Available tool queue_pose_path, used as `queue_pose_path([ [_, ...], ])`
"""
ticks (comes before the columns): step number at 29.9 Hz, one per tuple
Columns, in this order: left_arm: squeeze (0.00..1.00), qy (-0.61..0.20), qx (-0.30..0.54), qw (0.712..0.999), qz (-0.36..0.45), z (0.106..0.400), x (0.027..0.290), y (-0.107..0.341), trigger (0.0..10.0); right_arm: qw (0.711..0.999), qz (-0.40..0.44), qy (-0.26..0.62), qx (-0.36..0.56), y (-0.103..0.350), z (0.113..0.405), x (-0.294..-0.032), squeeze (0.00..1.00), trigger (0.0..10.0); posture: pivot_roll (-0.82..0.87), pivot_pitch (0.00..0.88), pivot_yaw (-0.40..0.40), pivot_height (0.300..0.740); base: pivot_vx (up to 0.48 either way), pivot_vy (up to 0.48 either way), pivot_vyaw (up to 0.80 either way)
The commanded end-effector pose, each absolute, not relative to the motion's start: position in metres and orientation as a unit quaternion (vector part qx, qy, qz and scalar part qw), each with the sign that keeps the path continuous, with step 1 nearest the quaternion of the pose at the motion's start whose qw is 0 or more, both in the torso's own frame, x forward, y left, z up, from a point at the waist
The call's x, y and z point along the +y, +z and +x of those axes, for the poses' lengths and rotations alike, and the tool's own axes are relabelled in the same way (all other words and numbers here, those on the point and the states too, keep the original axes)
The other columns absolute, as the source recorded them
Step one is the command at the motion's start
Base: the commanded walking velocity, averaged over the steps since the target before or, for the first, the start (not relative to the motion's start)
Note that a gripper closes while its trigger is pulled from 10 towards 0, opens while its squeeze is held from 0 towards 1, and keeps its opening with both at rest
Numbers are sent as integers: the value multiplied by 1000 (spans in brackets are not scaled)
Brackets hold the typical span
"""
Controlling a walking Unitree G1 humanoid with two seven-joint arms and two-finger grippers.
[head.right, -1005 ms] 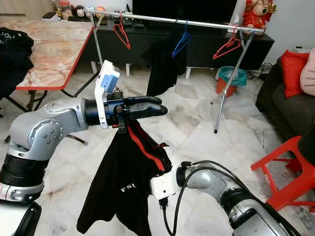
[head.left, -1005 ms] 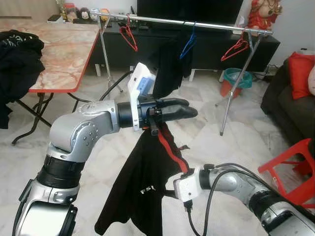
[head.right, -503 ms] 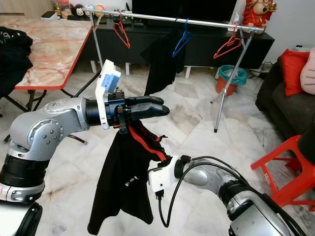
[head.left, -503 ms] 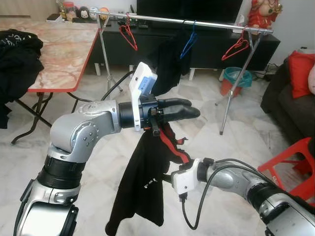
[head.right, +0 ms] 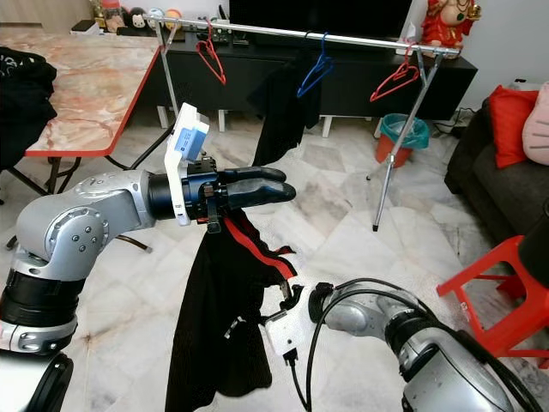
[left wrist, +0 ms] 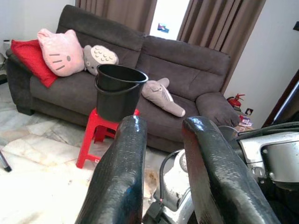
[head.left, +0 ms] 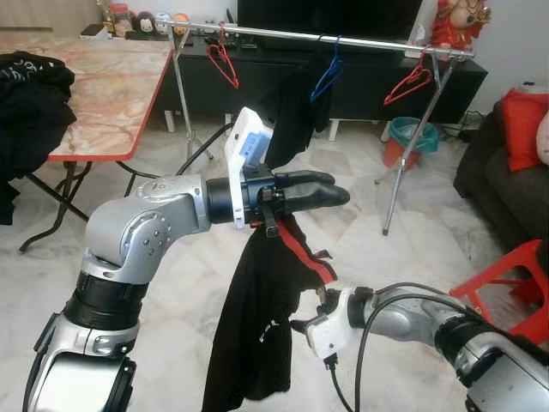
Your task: Hang hanger
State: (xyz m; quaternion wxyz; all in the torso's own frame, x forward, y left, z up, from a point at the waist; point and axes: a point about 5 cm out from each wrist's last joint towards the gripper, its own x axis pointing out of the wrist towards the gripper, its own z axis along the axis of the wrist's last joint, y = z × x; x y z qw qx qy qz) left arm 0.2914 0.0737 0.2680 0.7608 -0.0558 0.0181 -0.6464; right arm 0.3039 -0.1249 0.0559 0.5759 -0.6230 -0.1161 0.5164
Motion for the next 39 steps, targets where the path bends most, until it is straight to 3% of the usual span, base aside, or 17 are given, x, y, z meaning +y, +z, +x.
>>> queue_pose_path([
  [1, 0, -659, 2, 751, -44, 287, 71, 279, 10000, 561, -643, 508, -117, 58, 308, -131, 0, 10000, 82, 0, -75, 740, 0, 0, 0],
  [15, 0, -667, 1, 744, -49, 283, 69, 281, 10000, 631, -642, 384, -205, 79, 326, -118, 0, 10000, 84, 0, -71, 740, 0, 0, 0],
  [21, 0, -670, 0, 740, -53, 282, 69, 283, 10000, 628, -655, 357, -221, 75, 326, -118, 0, 10000, 87, 0, -68, 740, 0, 0, 0],
  [35, 0, -697, 6, 712, -83, 274, 68, 289, 10000, 645, -648, 349, -206, 63, 320, -119, 0, 10000, 92, 0, -66, 740, 0, 0, 0],
  [39, 0, -699, 11, 710, -82, 273, 69, 289, 10000, 673, -584, 435, -130, 44, 302, -116, 0, 10000, 94, 0, -67, 740, 0, 0, 0],
])
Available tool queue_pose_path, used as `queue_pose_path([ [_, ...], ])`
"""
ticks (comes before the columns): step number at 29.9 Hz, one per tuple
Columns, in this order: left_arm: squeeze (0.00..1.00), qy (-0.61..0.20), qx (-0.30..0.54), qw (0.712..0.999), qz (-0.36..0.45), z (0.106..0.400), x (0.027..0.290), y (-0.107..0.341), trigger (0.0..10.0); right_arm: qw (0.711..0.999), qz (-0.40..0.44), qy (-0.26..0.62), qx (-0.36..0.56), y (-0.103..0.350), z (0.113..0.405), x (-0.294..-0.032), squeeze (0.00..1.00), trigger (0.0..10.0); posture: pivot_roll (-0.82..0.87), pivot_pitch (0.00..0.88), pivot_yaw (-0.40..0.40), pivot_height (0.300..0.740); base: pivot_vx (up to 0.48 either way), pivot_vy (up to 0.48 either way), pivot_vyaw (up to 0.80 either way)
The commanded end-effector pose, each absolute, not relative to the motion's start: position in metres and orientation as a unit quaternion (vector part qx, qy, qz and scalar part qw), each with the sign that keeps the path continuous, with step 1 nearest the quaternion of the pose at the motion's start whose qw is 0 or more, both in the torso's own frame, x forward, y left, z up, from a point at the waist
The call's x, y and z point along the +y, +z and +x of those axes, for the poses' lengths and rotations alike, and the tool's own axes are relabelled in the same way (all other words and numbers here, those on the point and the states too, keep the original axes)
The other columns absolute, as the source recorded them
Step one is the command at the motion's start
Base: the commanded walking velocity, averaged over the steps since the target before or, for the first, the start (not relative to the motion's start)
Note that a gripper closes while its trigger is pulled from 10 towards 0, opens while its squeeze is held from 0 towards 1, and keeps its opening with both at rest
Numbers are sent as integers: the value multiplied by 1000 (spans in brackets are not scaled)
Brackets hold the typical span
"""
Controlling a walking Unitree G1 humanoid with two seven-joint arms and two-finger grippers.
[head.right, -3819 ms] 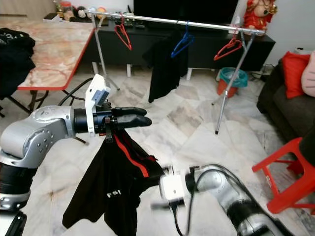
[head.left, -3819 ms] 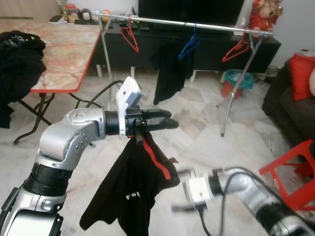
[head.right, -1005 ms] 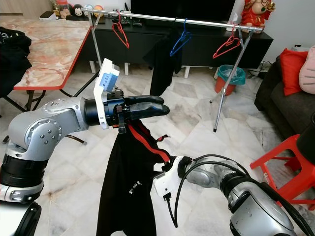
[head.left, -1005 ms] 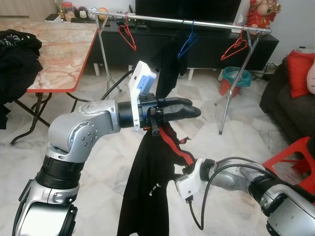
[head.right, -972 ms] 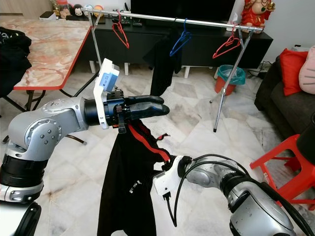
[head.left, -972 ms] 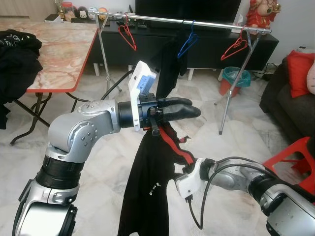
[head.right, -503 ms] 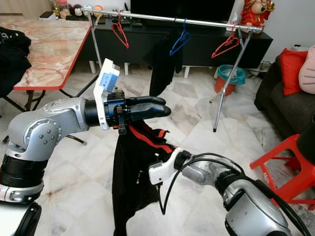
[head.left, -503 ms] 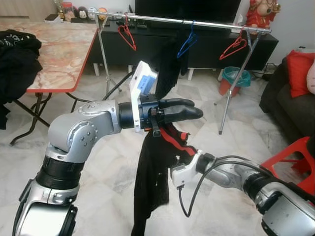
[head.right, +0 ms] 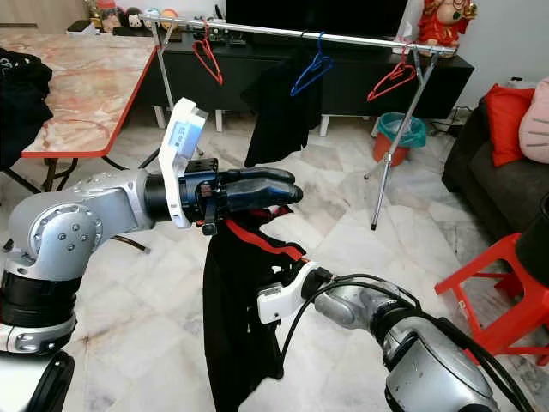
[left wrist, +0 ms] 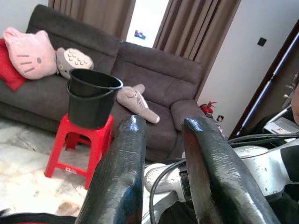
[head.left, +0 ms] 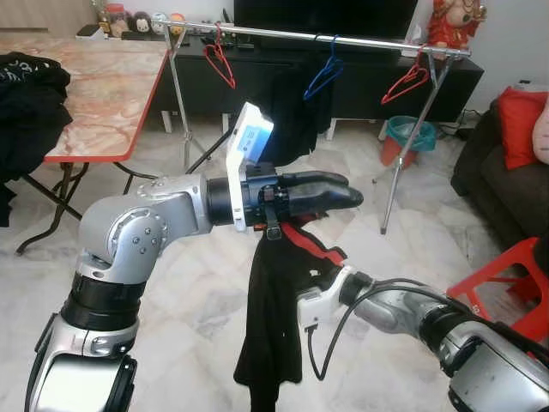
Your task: Hang hanger
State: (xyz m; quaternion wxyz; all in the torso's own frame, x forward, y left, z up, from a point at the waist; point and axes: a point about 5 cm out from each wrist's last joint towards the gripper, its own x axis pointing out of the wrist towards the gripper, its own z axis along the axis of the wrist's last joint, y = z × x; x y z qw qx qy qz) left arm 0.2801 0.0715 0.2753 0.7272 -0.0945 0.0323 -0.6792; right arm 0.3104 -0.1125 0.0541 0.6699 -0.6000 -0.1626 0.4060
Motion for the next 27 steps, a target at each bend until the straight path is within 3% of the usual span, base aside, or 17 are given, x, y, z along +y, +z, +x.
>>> queue_pose_path([
  [1, 0, -700, 11, 709, -82, 273, 69, 289, 10000, 669, -569, 468, -97, 36, 295, -116, 0, 10000, 94, 0, -67, 740, 0, 0, 0],
  [5, 0, -702, 10, 707, -85, 272, 68, 289, 10000, 645, -577, 497, -64, 23, 285, -121, 0, 10000, 92, 0, -70, 740, 0, 0, 0],
  [8, 0, -702, 8, 706, -89, 271, 66, 291, 10000, 636, -609, 469, -66, 19, 287, -124, 0, 10000, 95, 0, -72, 740, 0, 0, 0],
  [11, 0, -702, 10, 707, -89, 269, 68, 289, 10000, 711, -564, 419, -31, 27, 299, -124, 0, 10000, 97, 0, -72, 740, 0, 0, 0],
  [13, 0, -700, 12, 708, -89, 269, 70, 287, 10000, 734, -541, 410, -19, 29, 301, -125, 0, 10000, 98, 0, -68, 740, 0, 0, 0],
  [14, 0, -697, 15, 712, -87, 270, 72, 285, 10000, 763, -509, 398, 5, 31, 304, -128, 0, 10000, 97, 0, -66, 740, 0, 0, 0],
  [16, 0, -696, 17, 712, -87, 270, 72, 284, 10000, 773, -487, 406, 22, 31, 303, -131, 0, 10000, 97, 0, -66, 740, 0, 0, 0],
  [17, 0, -694, 21, 714, -86, 270, 74, 281, 10000, 782, -434, 441, 70, 26, 296, -138, 0, 10000, 93, 0, -60, 740, 0, 0, 0],
  [19, 0, -693, 25, 716, -83, 270, 76, 279, 10000, 780, -401, 469, 102, 22, 291, -144, 0, 10000, 88, 0, -56, 740, 0, 0, 0],
  [22, 0, -694, 37, 715, -75, 269, 77, 273, 10000, 739, -388, 530, 147, 15, 276, -161, 0, 10000, 78, 0, -48, 740, 0, 0, 0],
  [27, 0, -687, 53, 723, -53, 268, 77, 261, 10000, 719, -335, 569, 215, 22, 273, -190, 0, 10000, 68, 0, -42, 740, 0, 0, 0],
])
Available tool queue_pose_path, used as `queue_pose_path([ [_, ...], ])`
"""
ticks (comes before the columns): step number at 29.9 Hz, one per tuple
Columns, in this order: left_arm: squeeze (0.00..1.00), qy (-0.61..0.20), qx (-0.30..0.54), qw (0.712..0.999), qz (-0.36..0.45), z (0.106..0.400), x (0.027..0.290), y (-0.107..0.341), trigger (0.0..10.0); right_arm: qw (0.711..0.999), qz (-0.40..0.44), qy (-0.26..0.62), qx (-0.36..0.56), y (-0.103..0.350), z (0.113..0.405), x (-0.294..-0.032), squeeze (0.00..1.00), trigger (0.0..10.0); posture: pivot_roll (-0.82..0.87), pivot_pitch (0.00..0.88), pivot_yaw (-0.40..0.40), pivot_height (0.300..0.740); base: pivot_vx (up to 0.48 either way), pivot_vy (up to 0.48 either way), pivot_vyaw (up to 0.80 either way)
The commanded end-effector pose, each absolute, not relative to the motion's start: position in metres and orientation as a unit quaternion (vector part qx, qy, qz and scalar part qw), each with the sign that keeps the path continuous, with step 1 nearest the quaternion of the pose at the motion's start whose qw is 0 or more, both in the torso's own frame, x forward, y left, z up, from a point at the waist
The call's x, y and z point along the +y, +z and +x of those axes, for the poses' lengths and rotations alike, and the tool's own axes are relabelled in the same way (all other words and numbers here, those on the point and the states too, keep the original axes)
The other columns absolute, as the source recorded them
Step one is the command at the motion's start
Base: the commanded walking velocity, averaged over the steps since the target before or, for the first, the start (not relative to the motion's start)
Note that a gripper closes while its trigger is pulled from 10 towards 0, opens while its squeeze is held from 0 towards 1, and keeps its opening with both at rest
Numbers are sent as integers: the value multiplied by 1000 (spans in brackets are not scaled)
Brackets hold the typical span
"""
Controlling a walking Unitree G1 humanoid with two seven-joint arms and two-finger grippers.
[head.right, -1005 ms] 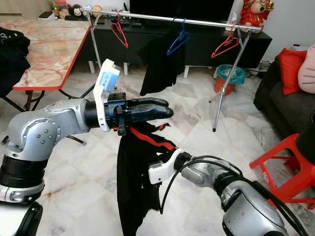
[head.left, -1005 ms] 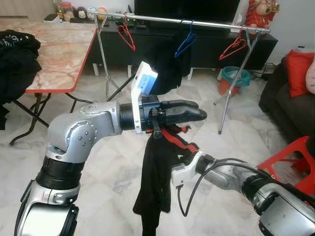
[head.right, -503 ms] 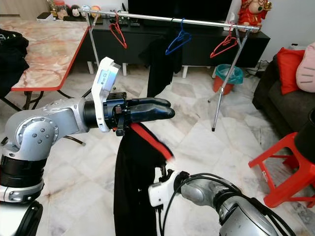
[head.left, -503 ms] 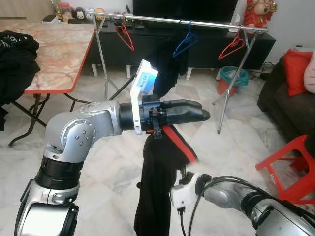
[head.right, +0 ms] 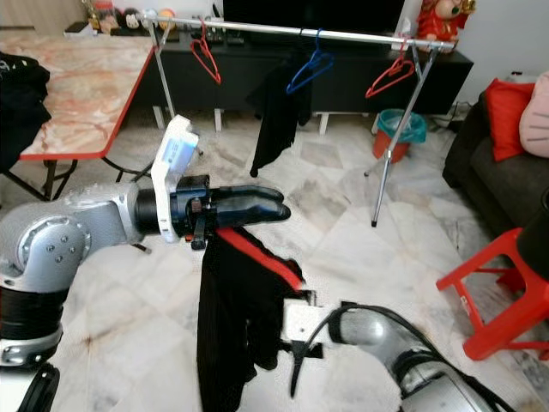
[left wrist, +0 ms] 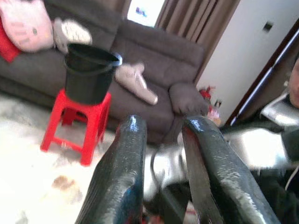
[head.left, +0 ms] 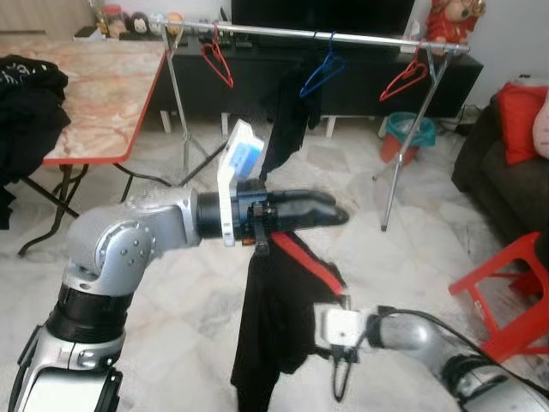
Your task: Hang hanger
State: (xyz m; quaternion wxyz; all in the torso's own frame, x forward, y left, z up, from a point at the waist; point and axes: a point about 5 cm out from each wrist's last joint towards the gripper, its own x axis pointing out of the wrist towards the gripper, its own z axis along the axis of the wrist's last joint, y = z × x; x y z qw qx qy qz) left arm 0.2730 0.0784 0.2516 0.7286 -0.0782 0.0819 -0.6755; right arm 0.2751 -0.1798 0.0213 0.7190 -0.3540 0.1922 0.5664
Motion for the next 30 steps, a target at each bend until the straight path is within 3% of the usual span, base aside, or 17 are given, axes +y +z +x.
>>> queue_pose_path([
  [1, 0, -681, 60, 729, -45, 269, 78, 256, 10000, 712, -311, 591, 215, 29, 273, -194, 0, 10000, 62, 0, -38, 740, 0, 0, 0],
  [6, 0, -673, 71, 735, -38, 269, 80, 248, 10000, 698, -260, 633, 213, 43, 273, -199, 0, 10000, 55, 0, -27, 740, 0, 0, 0],
  [8, 0, -673, 71, 735, -37, 270, 80, 247, 10000, 677, -262, 651, 221, 43, 269, -202, 0, 10000, 55, 0, -27, 740, 0, 0, 0],
  [17, 0, -675, 65, 734, -34, 270, 79, 248, 10000, 675, -235, 667, 211, 49, 268, -197, 0, 10000, 67, 0, -31, 740, 0, 0, 0],
  [23, 0, -677, 63, 733, -32, 270, 79, 249, 10000, 713, -227, 641, 170, 58, 280, -187, 0, 10000, 72, 0, -31, 740, 0, 0, 0],
  [28, 0, -676, 65, 733, -33, 270, 80, 247, 10000, 707, -173, 667, 159, 65, 277, -183, 0, 10000, 70, 0, -34, 740, 0, 0, 0],
  [30, 0, -669, 68, 739, -33, 272, 80, 243, 10000, 707, -230, 644, 177, 62, 278, -191, 0, 10000, 65, 0, -34, 740, 0, 0, 0],
])
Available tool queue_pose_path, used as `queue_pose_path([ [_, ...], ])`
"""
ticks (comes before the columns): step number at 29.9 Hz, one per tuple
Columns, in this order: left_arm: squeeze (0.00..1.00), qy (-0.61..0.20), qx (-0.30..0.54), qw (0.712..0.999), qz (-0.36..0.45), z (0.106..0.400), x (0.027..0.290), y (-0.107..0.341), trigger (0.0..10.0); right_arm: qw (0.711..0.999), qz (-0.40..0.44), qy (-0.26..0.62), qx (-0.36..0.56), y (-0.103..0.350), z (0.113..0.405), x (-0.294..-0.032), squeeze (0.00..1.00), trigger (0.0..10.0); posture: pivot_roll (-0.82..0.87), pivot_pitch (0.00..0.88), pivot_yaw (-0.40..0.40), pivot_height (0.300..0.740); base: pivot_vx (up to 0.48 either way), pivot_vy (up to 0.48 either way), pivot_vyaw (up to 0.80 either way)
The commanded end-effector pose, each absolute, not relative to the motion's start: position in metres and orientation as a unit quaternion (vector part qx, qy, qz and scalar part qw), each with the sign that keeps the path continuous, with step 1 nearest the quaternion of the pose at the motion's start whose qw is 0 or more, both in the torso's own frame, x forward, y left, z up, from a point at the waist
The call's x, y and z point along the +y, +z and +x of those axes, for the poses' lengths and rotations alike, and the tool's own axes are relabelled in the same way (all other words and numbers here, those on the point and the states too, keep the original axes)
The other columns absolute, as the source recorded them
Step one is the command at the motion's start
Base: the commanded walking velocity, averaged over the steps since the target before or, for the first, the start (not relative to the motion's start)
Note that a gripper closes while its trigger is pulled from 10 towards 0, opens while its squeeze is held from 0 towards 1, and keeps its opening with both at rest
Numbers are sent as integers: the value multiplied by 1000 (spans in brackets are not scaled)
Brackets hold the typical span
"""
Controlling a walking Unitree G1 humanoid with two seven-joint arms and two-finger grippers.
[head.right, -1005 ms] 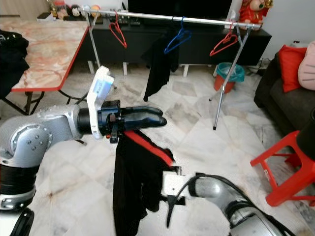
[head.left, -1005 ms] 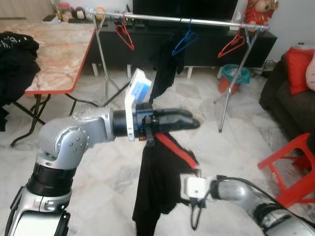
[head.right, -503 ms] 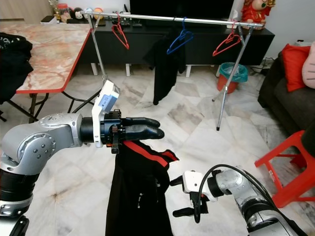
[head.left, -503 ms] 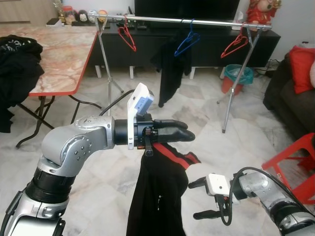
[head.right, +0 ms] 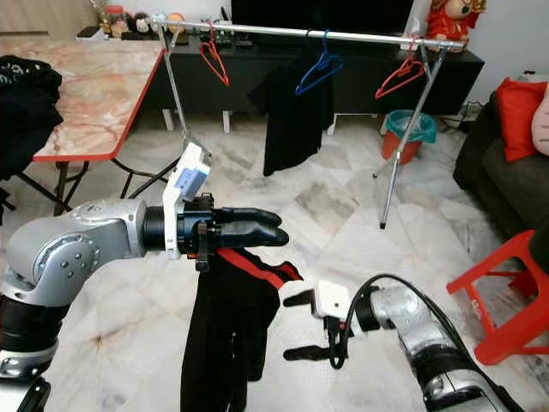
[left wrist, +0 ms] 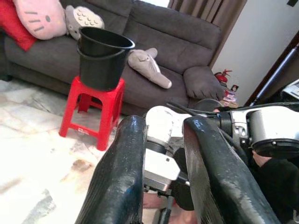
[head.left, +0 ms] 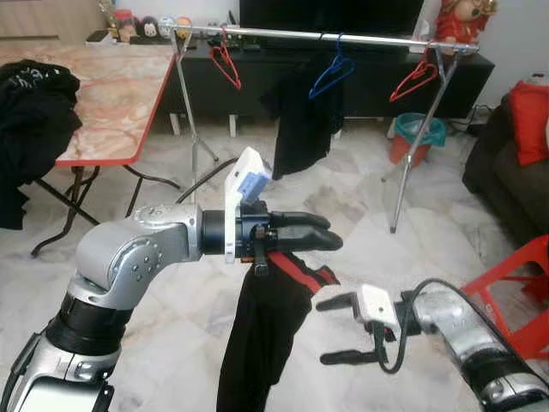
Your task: Hang hanger
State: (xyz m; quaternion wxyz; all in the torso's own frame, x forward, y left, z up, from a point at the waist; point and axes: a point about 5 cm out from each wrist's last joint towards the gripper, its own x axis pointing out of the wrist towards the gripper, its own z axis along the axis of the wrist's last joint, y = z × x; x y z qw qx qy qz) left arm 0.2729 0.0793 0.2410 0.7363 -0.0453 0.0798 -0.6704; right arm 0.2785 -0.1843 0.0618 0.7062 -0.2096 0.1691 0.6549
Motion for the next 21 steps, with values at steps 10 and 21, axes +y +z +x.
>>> queue_pose_path([
  [10, 0, -647, 79, 758, -39, 273, 87, 228, 10000, 887, -295, 349, 68, 100, 331, -217, 0, 10000, 62, 0, -34, 740, 0, 0, 0],
  [21, 0, -700, 79, 709, -32, 257, 84, 237, 10000, 884, -271, 379, 42, 100, 331, -204, 0, 10000, 65, 0, -29, 740, 0, 0, 0],
])
